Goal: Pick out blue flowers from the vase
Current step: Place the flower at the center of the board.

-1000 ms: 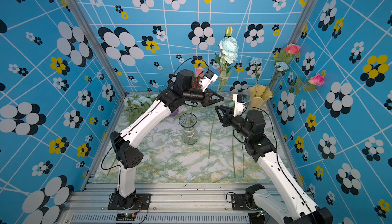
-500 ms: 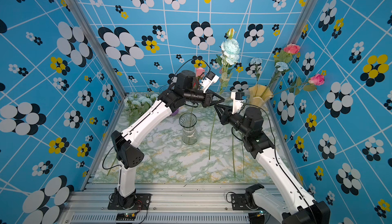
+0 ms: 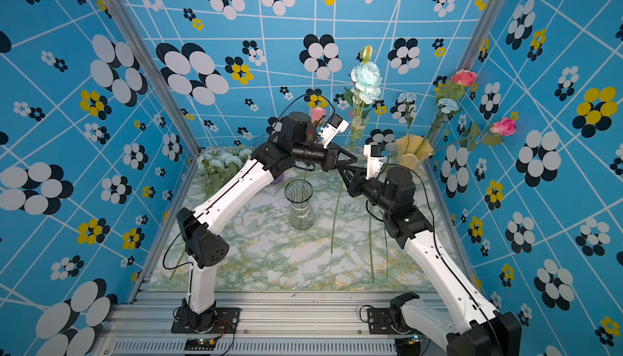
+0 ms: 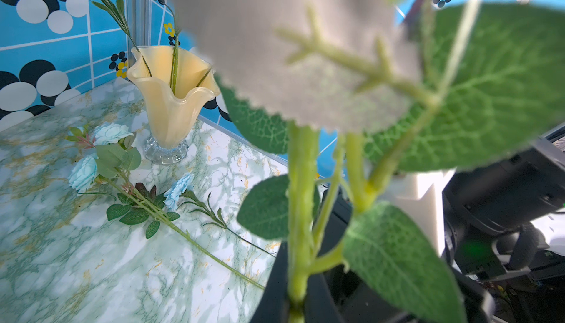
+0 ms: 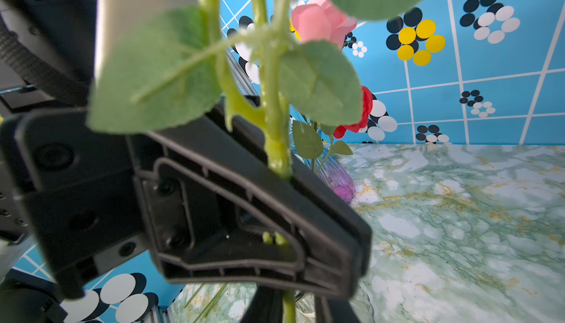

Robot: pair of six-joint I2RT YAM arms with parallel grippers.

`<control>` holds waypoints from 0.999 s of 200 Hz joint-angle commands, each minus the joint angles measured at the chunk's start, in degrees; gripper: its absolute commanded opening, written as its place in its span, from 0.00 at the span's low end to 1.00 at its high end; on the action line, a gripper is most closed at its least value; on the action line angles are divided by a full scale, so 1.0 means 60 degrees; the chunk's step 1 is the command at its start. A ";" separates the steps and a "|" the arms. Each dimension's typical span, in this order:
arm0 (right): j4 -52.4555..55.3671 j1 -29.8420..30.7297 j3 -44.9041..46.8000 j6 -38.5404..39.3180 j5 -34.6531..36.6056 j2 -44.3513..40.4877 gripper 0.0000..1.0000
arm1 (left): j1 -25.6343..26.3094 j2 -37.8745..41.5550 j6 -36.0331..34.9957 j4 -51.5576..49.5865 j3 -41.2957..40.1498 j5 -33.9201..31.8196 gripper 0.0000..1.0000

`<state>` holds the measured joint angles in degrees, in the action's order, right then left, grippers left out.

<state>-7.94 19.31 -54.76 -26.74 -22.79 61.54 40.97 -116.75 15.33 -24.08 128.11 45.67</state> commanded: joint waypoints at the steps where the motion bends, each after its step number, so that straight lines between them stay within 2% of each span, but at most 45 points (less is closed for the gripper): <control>1: 0.0138 0.0110 -0.0319 0.0091 -0.0138 0.0000 0.09 | 0.0060 0.0151 -0.0204 0.0001 0.0210 0.0240 0.00; 19: 0.0172 0.0121 -0.0299 0.0115 -0.0020 -0.0103 0.00 | 0.0071 0.0163 -0.0212 -0.0001 0.0203 0.0251 0.00; 33: 0.0316 0.0114 -0.0311 0.0175 0.0080 -0.0183 0.00 | 0.0073 0.0216 -0.0254 -0.0001 0.0153 0.0276 0.03; 44: 0.0506 0.0125 -0.0343 0.0284 0.0188 -0.0254 0.00 | 0.0078 0.0316 -0.0307 0.0121 0.0013 0.0277 0.13; 70: 0.1289 0.0121 -0.0528 0.0748 0.0577 -0.0425 0.00 | 0.0079 0.0914 -0.0243 0.1063 -0.0903 0.0196 0.49; 95: 0.2185 0.0121 -0.0718 0.1303 0.1046 -0.0569 0.00 | 0.0071 0.1446 -0.0248 0.1656 -0.1594 0.0160 0.65; 110: 0.2518 0.0121 -0.0774 0.1478 0.1458 -0.0637 0.00 | 0.0075 0.1736 -0.0247 0.1837 -0.2120 -0.0154 0.69; 143: 0.3571 0.0121 -0.0999 0.1887 0.2464 -0.0555 0.00 | 0.0074 0.3696 -0.0322 0.2618 -0.4236 -0.1361 0.79; 175: 0.4484 0.0121 -0.1043 0.2226 0.3417 -0.0526 0.00 | 0.0086 0.5080 -0.0568 0.2977 -0.5546 -0.2313 0.80; 200: 0.4890 0.0107 -0.0880 0.2271 0.3940 -0.0466 0.00 | 0.0004 0.6096 -0.1153 0.3405 -0.7035 -0.4106 0.82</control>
<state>16.93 19.79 -59.18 -15.11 -4.73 58.74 41.01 -84.66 12.23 -7.84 92.99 32.36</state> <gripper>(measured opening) 0.073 0.804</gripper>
